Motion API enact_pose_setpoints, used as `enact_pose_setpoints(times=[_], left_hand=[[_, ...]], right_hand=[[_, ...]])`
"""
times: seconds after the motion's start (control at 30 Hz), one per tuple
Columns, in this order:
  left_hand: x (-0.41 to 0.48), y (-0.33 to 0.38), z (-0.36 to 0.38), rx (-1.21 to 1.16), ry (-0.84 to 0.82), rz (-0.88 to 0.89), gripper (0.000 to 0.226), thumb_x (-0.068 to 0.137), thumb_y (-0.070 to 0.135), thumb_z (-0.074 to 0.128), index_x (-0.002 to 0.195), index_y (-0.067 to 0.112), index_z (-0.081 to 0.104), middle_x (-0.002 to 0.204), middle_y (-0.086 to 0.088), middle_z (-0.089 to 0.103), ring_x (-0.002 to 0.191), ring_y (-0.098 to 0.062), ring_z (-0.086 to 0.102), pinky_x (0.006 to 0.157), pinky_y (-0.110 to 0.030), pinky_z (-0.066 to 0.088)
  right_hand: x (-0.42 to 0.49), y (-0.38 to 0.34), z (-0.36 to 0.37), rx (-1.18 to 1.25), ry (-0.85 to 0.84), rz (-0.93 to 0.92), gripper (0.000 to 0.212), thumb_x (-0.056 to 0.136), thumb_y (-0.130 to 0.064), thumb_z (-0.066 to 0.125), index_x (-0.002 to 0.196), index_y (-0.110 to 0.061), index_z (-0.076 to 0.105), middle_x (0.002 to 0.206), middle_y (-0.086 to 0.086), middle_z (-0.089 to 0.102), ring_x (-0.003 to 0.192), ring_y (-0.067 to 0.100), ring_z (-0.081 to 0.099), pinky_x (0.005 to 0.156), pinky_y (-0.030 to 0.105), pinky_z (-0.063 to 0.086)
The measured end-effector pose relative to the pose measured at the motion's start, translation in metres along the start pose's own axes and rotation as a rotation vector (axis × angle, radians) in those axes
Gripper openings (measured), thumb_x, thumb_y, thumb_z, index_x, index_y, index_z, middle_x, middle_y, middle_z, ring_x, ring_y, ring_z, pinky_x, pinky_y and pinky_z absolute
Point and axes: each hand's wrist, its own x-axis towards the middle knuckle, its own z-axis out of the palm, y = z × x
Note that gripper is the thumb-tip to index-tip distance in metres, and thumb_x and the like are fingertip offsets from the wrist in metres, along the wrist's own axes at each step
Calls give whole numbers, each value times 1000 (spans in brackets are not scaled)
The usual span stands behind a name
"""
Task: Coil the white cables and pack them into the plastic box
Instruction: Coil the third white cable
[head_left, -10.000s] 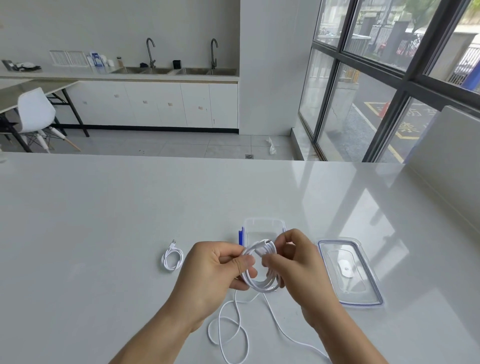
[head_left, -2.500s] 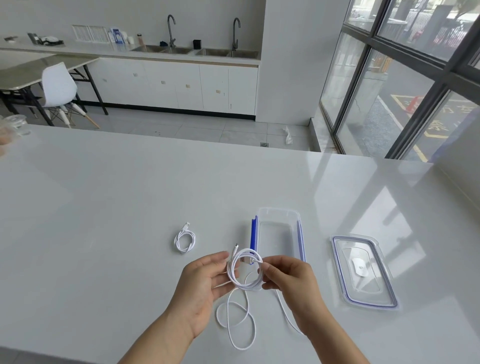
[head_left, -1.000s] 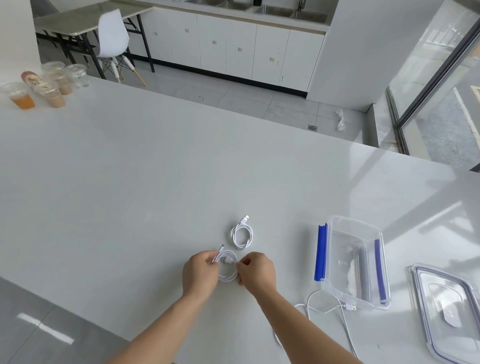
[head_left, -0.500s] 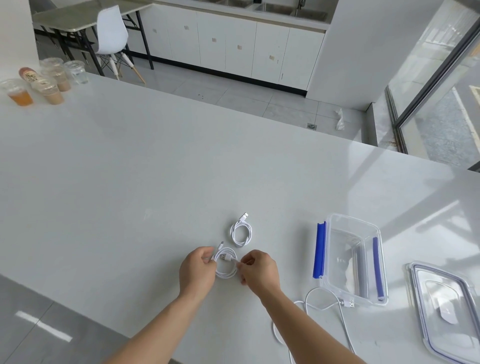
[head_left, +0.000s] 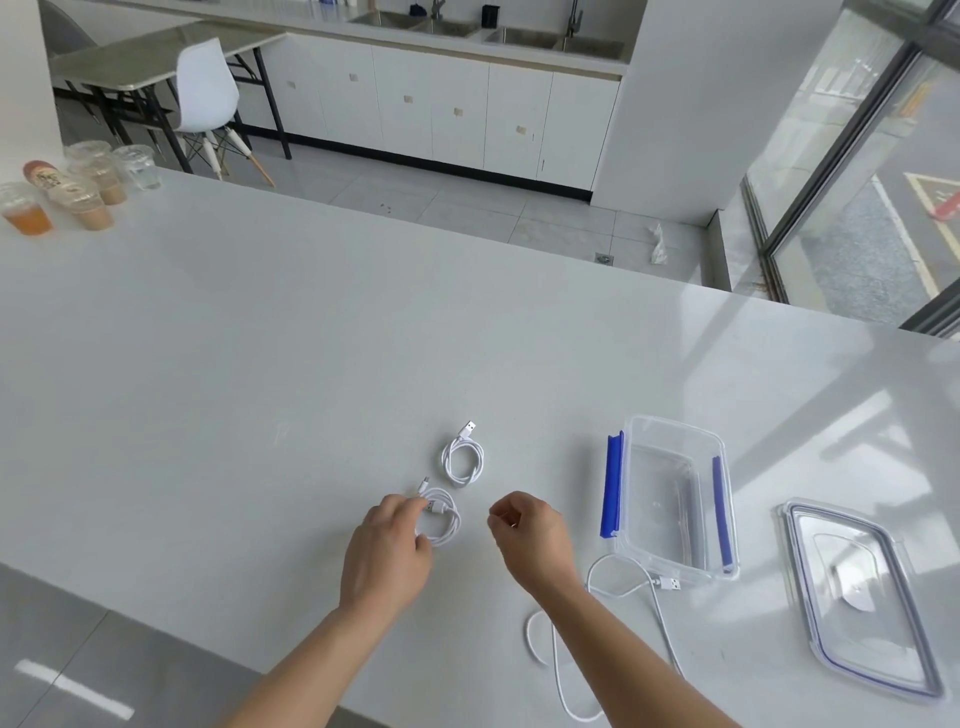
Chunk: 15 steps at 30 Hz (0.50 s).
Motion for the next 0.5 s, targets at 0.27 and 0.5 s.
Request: enact_pose_setpoints(times=[0.27,0.5], left_hand=[[-23,34,13,63,-18,184,39,76,13,64,114,15,69,112,-4,69,95,-31,67,74,-40,56],[-41,84,30,-9,-95,239,42,90,18,55,131,21,60,126,1,61,116,-23,57,91,-33,47]], right_hand=[[-41,24,-45,-1,148,-90,9,88,-15,62,84,-20,69,70,-11,65,66,6,58,59,18,43],[-79,68,-99,54,277,-38,11,89,-17,63,85,-22,72,75,-10,70,73,7,64,62,14,45]])
